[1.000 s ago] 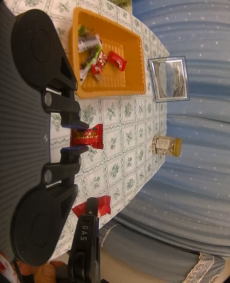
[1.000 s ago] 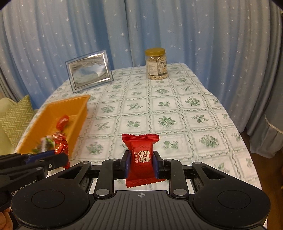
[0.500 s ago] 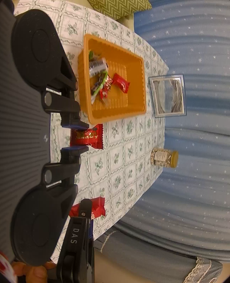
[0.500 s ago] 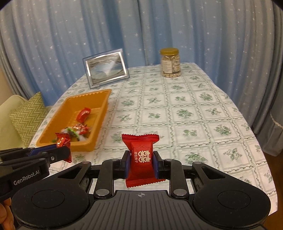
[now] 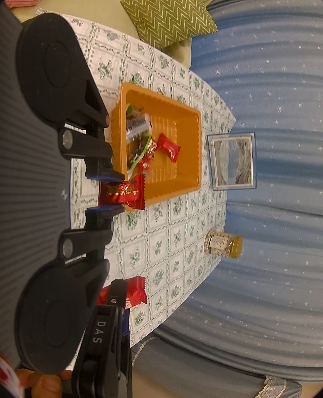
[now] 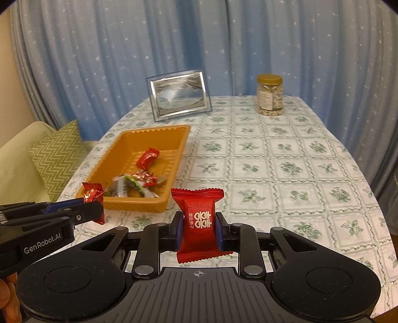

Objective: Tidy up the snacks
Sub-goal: 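Carry both red candies over the orange tray and open both tools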

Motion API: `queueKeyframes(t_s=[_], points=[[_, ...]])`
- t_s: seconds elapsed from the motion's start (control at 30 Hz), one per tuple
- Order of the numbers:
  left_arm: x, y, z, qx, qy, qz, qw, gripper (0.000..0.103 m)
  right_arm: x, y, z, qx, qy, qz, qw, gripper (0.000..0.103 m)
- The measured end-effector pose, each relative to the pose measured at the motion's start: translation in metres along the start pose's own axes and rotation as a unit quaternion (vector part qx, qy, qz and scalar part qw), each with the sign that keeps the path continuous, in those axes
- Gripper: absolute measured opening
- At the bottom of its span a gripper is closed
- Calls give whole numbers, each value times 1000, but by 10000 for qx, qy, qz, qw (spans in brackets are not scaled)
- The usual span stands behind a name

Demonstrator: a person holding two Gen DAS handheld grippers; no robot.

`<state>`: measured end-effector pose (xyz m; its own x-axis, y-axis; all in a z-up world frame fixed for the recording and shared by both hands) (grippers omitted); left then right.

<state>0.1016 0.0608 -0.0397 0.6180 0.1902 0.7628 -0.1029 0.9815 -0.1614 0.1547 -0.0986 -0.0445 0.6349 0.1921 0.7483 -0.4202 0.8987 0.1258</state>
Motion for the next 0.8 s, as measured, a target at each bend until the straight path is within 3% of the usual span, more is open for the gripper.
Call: queueKeyframes(t_s=[0.8], points=[[13,52,-7,312,-13,293,9991,17,23,44,-38,321,34,362,9988,26]])
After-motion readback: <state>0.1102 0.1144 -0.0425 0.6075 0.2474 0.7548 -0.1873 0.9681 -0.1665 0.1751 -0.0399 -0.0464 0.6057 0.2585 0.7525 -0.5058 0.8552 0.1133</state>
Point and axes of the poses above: each gripper's, at about its wrist camera, not at the fingertips, and z roughly against the way its jaws point, y to its left, x to its top, the point moved 2 cm from there along -z, roughly the way its jaws point, and after that the axes turned 5 degrees about z, right-handed, at the moved point
